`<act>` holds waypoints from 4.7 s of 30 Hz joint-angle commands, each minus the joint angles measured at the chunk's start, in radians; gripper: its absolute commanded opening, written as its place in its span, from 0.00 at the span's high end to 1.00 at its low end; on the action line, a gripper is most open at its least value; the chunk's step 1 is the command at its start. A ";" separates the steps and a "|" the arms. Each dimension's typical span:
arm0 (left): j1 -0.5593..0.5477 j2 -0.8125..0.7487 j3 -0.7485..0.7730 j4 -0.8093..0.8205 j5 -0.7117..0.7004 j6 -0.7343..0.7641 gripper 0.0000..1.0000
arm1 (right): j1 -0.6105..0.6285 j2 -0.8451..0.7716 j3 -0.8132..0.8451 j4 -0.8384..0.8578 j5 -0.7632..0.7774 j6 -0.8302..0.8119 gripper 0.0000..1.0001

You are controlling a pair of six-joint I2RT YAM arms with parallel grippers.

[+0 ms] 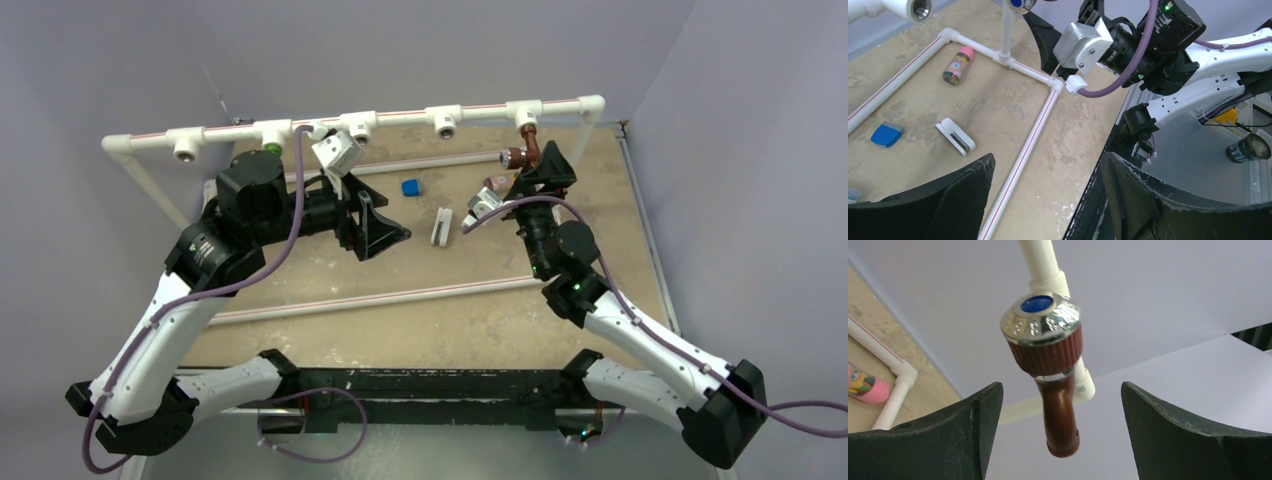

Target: Install the water faucets

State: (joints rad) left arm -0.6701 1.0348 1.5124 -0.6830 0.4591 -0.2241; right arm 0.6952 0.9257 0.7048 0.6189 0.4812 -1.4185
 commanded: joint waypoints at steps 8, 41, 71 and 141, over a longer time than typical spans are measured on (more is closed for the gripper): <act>-0.005 -0.012 0.010 0.000 -0.015 0.017 0.23 | 0.007 0.078 0.085 0.096 0.020 0.010 0.34; -0.006 0.007 0.007 0.002 0.008 0.000 0.23 | 0.006 0.040 0.069 0.185 0.100 2.084 1.00; -0.006 0.022 0.017 -0.006 0.021 -0.017 0.23 | -0.203 -0.074 -0.058 0.043 -0.056 3.130 0.50; -0.005 0.015 0.020 -0.006 0.013 0.002 0.23 | -0.052 0.030 0.014 0.204 0.034 0.381 0.76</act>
State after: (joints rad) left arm -0.6701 1.0672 1.5295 -0.7193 0.4675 -0.2245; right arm 0.6468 0.9504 0.6830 0.7395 0.4469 -1.0389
